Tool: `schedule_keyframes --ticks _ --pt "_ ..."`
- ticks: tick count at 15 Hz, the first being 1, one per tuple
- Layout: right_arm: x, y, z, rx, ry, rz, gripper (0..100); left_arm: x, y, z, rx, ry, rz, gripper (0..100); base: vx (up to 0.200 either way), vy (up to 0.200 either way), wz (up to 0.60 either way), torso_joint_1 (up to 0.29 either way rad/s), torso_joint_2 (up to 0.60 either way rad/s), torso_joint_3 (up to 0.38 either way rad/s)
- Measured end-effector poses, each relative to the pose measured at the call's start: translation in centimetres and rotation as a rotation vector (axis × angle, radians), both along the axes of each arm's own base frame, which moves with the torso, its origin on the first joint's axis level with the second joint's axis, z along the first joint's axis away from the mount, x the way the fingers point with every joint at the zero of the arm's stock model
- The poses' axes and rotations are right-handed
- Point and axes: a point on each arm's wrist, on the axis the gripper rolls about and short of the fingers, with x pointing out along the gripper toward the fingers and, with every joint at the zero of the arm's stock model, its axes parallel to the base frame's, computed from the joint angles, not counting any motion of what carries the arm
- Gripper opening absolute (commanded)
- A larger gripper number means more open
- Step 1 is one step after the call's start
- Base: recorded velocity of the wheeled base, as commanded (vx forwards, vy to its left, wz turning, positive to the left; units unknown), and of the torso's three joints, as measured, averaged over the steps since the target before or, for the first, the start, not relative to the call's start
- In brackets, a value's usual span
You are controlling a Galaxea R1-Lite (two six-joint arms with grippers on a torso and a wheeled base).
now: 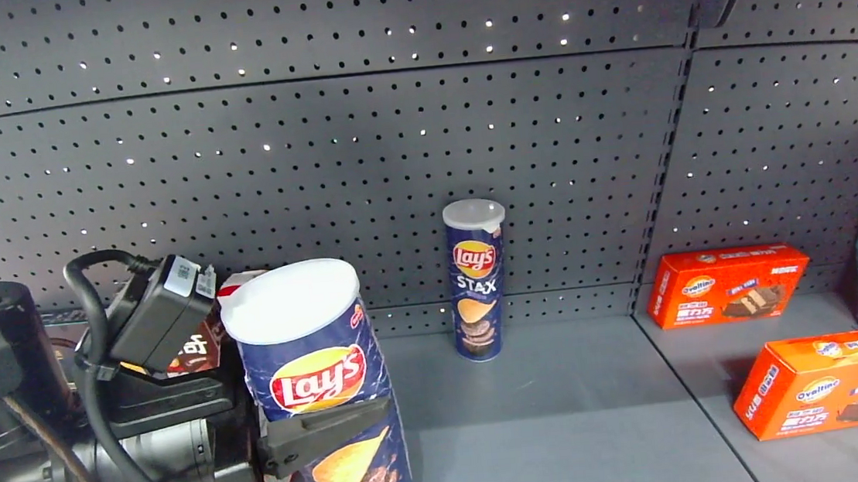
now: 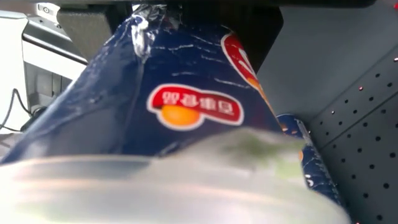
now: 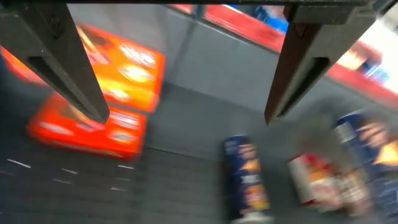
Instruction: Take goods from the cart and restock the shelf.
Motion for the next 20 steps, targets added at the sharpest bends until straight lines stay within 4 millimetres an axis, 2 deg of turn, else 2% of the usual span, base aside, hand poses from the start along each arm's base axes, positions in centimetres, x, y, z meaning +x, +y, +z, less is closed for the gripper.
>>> schedule_keyframes --ticks 7,14,17,20 --pt "7.4 3.1 0.1 -0.048 0.162 0.216 100 0.0 0.1 -0.3 0.004 0.011 0.003 0 0.000 0.000 0.00 0.000 0.00 0.000" --pt "14.9 8.0 1.4 -0.090 0.145 0.337 100 0.3 -0.4 -0.1 0.001 0.007 -0.011 0 0.000 0.000 0.00 0.000 0.00 0.000" --pt "18.6 10.2 1.2 -0.099 0.113 0.424 100 0.4 -0.5 -0.2 0.003 0.010 -0.016 0 0.000 0.000 0.00 0.000 0.00 0.000" --pt "21.3 11.8 0.2 -0.081 0.078 0.510 100 0.6 -0.6 0.0 0.000 0.007 -0.018 0 0.000 0.000 0.00 0.000 0.00 0.000"
